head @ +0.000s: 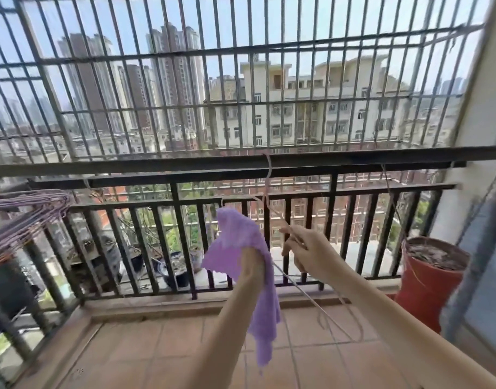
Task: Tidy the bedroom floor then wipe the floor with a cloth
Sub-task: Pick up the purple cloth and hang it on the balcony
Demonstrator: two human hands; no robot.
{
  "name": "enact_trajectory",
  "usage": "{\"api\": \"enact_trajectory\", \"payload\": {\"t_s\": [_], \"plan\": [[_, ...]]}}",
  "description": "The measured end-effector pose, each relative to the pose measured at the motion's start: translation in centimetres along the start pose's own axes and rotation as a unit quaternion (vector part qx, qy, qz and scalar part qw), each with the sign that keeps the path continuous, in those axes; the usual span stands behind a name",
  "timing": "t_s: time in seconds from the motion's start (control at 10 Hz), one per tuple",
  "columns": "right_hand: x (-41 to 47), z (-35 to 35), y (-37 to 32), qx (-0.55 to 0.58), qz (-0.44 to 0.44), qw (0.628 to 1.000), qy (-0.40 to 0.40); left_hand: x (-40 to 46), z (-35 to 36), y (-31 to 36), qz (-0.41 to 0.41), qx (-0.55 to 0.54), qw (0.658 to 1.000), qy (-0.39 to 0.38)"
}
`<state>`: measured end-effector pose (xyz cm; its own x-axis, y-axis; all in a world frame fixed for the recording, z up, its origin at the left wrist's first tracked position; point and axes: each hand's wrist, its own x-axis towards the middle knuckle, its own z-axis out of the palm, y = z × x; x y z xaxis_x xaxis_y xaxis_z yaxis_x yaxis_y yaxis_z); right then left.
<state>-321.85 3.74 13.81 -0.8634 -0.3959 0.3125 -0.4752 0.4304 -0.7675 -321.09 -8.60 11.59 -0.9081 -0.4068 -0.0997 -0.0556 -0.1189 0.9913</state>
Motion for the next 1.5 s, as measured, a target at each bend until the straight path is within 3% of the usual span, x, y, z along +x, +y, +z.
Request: {"api": "enact_trajectory", "payload": {"t_s": [0.1, 0.2, 0.3, 0.4, 0.6, 0.7, 0.9, 1.0, 1.1, 1.2, 1.3, 1.4, 1.5], "plan": [[-0.1, 0.1, -0.5, -0.016, -0.024, 1.0, 0.012, 2.0, 3.4, -0.4, 0.099, 0.06, 0.992, -0.042], [-0.3, -1.1, 0.0, -0.118, -0.044, 0.991, 0.045, 3.4, 5.0, -0.5, 0.162, 0.147, 0.974, -0.054], [-0.4, -1.9, 0.5, -0.133, -0.058, 0.987, 0.064, 4.2, 5.5, -1.1, 0.188, 0.418, 0.884, -0.091], [-0.5, -1.9, 0.0, -0.128, -0.052, 0.988, 0.064, 4.4, 5.9, -2.6, 0.194, 0.53, 0.818, -0.11], [-0.5, -2.3, 0.1, -0.08, -0.038, 0.995, 0.049, 5.7, 5.3, -3.0, 0.218, 0.562, 0.771, -0.205], [-0.5, -2.1, 0.1, -0.075, -0.037, 0.995, 0.05, 6.3, 3.7, -3.7, 0.255, 0.531, 0.768, -0.253], [-0.8, -2.0, -0.1, 0.005, -0.02, 0.999, 0.039, 7.4, -1.8, -4.7, 0.427, 0.477, 0.736, -0.221], [-1.0, -2.3, 0.1, -0.017, -0.016, 0.998, 0.05, 7.9, -4.4, -5.8, 0.494, 0.372, 0.78, -0.097], [-1.5, -2.6, 0.2, -0.128, -0.036, 0.988, 0.075, 8.9, -6.4, -7.6, 0.44, 0.311, 0.837, 0.099], [-2.5, -2.7, 0.1, -0.317, -0.108, 0.932, 0.137, 9.0, -6.2, -8.0, 0.229, 0.358, 0.904, 0.045], [-3.5, -1.9, 0.6, -0.441, -0.227, 0.838, 0.228, 9.6, -4.7, -8.5, 0.091, 0.383, 0.919, -0.032], [-5.4, 0.9, 2.5, -0.395, -0.277, 0.848, 0.22, 10.2, -3.4, -9.4, 0.064, 0.373, 0.926, 0.008], [-7.2, 4.2, 5.9, -0.386, -0.175, 0.892, 0.156, 10.0, -3.1, -9.5, 0.093, 0.354, 0.931, 0.002]]}}
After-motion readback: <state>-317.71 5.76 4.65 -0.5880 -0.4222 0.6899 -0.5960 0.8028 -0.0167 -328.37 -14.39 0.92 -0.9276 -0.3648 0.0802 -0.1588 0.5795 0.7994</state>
